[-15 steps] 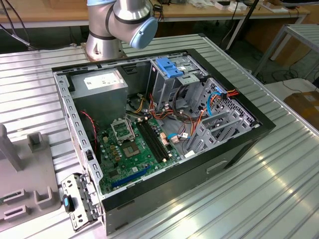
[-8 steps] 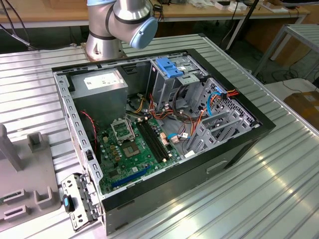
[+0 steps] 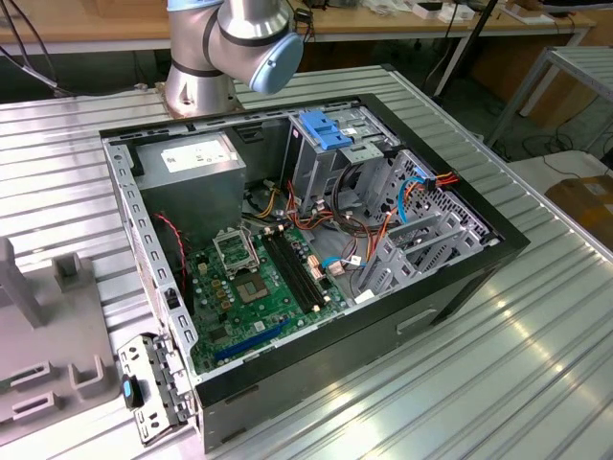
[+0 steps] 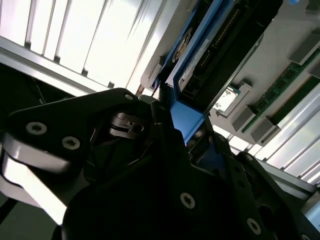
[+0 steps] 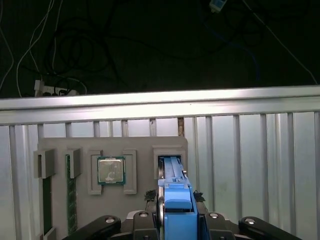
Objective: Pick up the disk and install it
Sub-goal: 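Pick up the disk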
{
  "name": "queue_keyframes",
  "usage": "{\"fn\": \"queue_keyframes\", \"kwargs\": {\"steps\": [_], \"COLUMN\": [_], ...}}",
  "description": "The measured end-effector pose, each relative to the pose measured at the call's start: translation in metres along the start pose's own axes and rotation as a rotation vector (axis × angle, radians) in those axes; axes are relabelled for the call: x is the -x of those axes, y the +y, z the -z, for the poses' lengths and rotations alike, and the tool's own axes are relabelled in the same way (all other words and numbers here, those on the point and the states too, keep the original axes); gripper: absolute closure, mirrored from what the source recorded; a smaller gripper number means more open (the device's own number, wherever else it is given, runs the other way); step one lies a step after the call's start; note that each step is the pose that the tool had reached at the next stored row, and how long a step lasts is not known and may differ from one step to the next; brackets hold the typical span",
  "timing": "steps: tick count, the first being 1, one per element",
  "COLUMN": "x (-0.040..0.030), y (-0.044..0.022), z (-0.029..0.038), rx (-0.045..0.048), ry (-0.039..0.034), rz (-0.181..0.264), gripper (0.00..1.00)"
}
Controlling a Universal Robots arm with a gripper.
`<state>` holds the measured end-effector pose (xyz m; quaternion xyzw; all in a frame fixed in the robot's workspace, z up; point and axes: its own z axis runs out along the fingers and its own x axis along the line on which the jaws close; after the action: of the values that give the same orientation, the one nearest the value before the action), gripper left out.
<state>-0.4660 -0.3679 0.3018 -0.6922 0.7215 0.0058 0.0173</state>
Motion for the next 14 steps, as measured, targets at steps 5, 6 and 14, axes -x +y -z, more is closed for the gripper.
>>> {"fn": "queue_keyframes", "kwargs": {"steps": [5,6,14], "x": [-0.0012,-0.0015,-0.0038], "y": [0.0,0.0,0.0], "z": [-0.0005,-0.0005,-0.0005], "rx": [0.0008,0.0009,0.0011], "ry": [0.0017,0.0025,0.0026], "rz": [0.026,0.033,0.034], "gripper": [0.63,0.63,0.63]}}
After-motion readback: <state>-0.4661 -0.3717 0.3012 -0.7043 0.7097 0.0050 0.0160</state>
